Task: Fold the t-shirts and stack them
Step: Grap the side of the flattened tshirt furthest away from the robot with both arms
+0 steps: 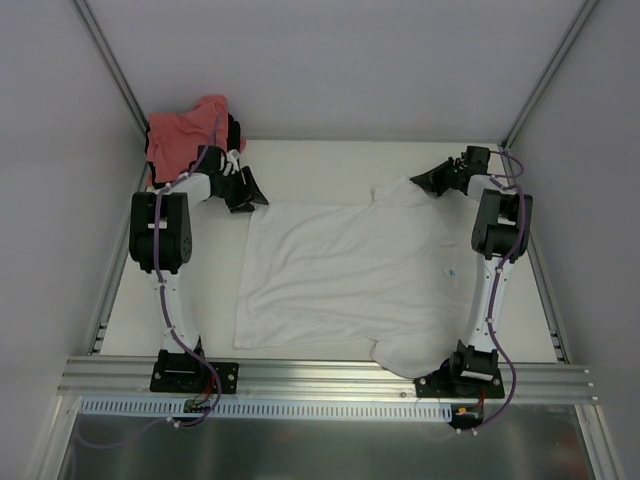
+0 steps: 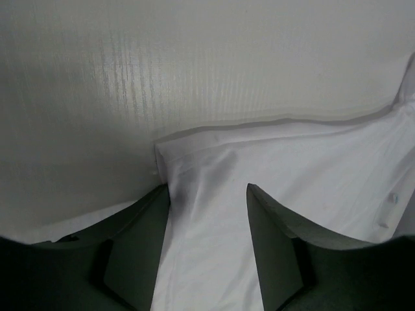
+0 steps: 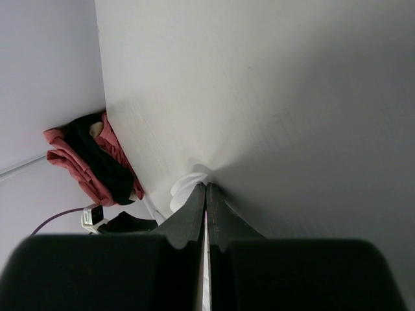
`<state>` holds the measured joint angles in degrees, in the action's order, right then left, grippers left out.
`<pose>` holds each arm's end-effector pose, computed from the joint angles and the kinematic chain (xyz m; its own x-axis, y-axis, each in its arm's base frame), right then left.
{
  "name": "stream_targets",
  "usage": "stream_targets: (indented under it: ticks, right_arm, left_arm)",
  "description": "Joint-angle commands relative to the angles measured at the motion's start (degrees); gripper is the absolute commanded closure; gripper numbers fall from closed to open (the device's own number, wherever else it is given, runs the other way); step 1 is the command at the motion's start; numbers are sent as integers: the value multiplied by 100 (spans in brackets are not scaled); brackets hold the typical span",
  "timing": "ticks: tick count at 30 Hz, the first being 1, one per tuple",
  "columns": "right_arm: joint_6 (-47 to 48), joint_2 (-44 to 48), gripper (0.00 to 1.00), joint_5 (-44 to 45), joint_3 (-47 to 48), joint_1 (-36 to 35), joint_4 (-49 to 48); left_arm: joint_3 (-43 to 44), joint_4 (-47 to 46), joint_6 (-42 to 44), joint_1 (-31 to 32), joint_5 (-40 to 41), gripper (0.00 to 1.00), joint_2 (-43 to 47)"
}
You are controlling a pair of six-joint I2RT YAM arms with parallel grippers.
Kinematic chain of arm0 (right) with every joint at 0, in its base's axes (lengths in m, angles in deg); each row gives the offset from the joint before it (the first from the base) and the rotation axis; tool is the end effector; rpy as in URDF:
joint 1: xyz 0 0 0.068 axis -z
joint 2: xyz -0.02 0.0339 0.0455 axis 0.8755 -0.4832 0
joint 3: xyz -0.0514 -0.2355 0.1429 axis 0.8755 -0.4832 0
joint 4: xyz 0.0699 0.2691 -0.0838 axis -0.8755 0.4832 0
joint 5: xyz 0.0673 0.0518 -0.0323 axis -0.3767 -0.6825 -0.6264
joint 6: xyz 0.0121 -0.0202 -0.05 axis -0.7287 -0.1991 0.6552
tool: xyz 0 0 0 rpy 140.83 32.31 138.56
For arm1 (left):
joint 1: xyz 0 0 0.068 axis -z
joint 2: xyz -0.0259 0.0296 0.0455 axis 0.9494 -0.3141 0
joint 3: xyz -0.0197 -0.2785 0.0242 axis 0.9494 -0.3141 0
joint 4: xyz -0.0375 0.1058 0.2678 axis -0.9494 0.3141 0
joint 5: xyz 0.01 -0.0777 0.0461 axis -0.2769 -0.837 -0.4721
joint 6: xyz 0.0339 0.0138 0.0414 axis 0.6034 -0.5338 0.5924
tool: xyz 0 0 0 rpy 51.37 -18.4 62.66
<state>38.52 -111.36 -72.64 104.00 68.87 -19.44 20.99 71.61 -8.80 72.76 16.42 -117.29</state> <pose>0.5713 -0.0536 0.0940 -0.7281 0.6018 -0.3282 0.1097 0.5749 0.8108 0.4901 -0.0286 0.1444 -0.8390 -0.2989 -0.4546 0.0465 0.7932 -0.6072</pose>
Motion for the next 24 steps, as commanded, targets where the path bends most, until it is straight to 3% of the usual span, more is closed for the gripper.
stream_targets:
  ticks: [1,3,4,5,11,12,13,17,24]
  right_arm:
    - [96,237,100,46,211,32,103]
    - [96,237,99,28,211,32,103]
    - [114,246,100,20,211,32,95]
    - [122,246,99,28,211,32,112]
    - [193,237,99,-24,220,40,130]
    - [202,229,99,-16,237,40,130]
    - [193,202,99,-24,264,40,138]
    - [175,18,99,-95,562,40,174]
    - [70,-483,100,-139,1641,58,279]
  left_arm:
    - [11,483,165,52,-90,49,-233]
    - [20,447,174,61,-82,64,-268]
    - [29,439,174,61,-64,79,-277]
    - [37,395,166,70,-46,83,-294]
    - [134,263,87,70,129,87,-294]
    - [160,219,69,78,164,90,-277]
    - [178,158,25,79,208,100,-268]
    - [432,25,16,70,331,100,-338]
    - [1644,271,-151,70,376,100,-979]
